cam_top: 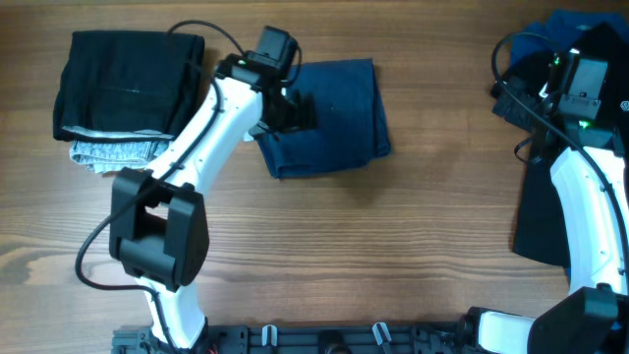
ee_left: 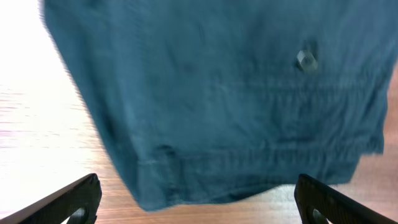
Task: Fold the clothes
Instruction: 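Grasp the folded shorts with the left gripper and drag them leftward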
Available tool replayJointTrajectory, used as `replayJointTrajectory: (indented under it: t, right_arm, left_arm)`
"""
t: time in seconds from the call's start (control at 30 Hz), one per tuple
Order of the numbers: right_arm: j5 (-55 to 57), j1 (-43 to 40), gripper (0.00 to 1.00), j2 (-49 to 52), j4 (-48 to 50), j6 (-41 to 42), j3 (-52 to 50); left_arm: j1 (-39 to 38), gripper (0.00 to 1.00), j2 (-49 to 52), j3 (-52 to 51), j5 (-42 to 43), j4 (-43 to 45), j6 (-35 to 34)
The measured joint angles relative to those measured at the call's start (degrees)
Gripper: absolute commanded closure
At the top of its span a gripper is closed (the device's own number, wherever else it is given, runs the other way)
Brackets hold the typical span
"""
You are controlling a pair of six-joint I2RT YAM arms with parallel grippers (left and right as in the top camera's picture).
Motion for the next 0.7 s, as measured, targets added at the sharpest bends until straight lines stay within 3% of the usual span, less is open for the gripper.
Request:
replayJointTrajectory:
  t: [0.1,0.27,0.33,0.7]
  right_arm:
    - [0.0,0.0,0.01,0.0,0.0,0.0,0.0]
    - [0.0,0.0,0.01,0.0,0.0,0.0,0.0]
    - [0.0,0.0,0.01,0.0,0.0,0.0,0.0]
    - [0.0,0.0,0.01,0.0,0.0,0.0,0.0]
  left_arm:
    - [-2.2,0.00,0.0,-0.1,-0.9,-0.2,-0.7]
    - [-2.2,0.00,0.0,-3.9,-3.4,0.8,-10.7]
    - [-2.2,0.00,0.1,-7.7,-4.0,5.5,-12.7]
    - [-2.0,0.00,3.0,-16.1,-7.2,14.2,-15.4]
